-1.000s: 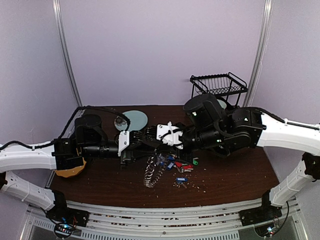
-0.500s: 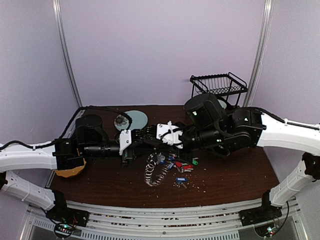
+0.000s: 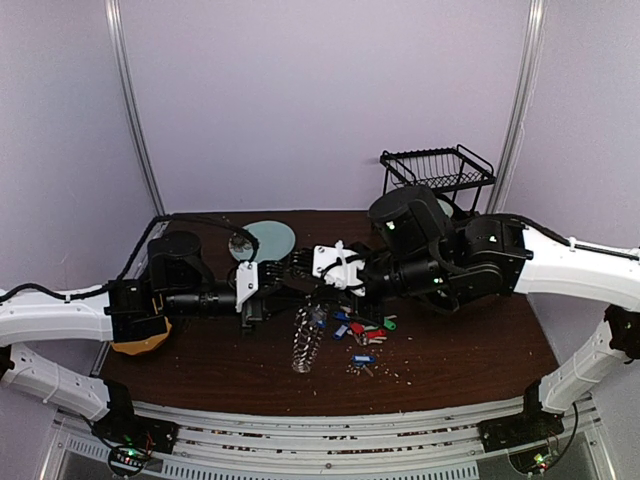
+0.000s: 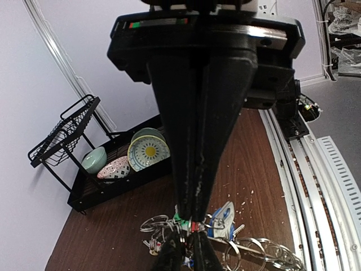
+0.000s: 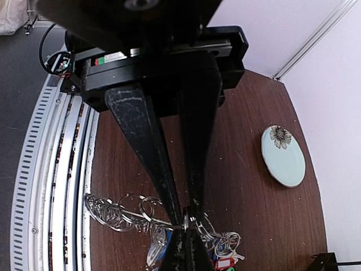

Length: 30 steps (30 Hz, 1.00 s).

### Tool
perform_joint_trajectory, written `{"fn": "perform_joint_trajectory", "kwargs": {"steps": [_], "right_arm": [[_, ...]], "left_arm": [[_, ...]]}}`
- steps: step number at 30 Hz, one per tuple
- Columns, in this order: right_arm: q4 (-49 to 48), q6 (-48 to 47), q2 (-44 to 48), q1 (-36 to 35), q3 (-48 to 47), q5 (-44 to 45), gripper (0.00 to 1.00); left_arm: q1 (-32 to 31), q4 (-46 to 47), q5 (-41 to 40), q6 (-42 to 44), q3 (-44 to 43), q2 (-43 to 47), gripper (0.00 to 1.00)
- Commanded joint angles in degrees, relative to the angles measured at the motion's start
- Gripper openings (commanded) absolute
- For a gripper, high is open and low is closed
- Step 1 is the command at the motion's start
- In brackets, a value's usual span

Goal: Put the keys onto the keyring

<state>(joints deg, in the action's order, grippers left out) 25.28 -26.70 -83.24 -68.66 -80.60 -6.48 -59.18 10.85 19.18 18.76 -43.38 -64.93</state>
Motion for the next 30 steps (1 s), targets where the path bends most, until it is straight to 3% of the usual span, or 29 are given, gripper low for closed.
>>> {"fn": "perform_joint_trajectory", "kwargs": {"steps": [1, 5, 8, 14, 16, 21, 25, 30], "right_arm": [[-3.5, 0.3, 1.6, -0.3, 0.0, -0.6, 0.0], [-3.6, 0.3, 1.6, -0.3, 0.0, -0.7, 0.0], [-3.7, 0.4, 1.6, -0.3, 0.0, -0.7, 0.0], [-5.5, 1.6, 2.4, 0.1, 1.2, -0.1, 0.0], [-8.0, 4.1, 3.4, 1.8, 3.1, -0.6, 0.15], [-18.5, 11.5, 8.1, 8.3, 13.4, -17.2, 0.29], [-28.5, 16.6, 8.4, 8.7, 18.7, -22.5, 0.38], [-38.2, 22.5, 7.4, 8.7, 22.8, -25.3, 0.31]], "left_arm": [[0.3, 3.8, 3.0, -1.3, 0.7, 0.4, 0.13], [0.3, 4.4, 3.7, -1.8, 0.7, 0.5, 0.14], [0.3, 4.3, 3.9, -1.7, 0.8, 0.5, 0.0], [0.0, 4.3, 0.5, -0.9, 1.1, 1.3, 0.0], [-0.1, 5.5, -0.5, -0.4, 2.0, 2.6, 0.0], [0.0, 10.7, 0.6, 0.4, 5.7, 6.4, 0.0], [-0.1, 11.1, 1.1, 0.3, 5.8, 6.6, 0.0], [-0.1, 12.2, 0.4, -0.8, 6.1, 7.4, 0.0]]}}
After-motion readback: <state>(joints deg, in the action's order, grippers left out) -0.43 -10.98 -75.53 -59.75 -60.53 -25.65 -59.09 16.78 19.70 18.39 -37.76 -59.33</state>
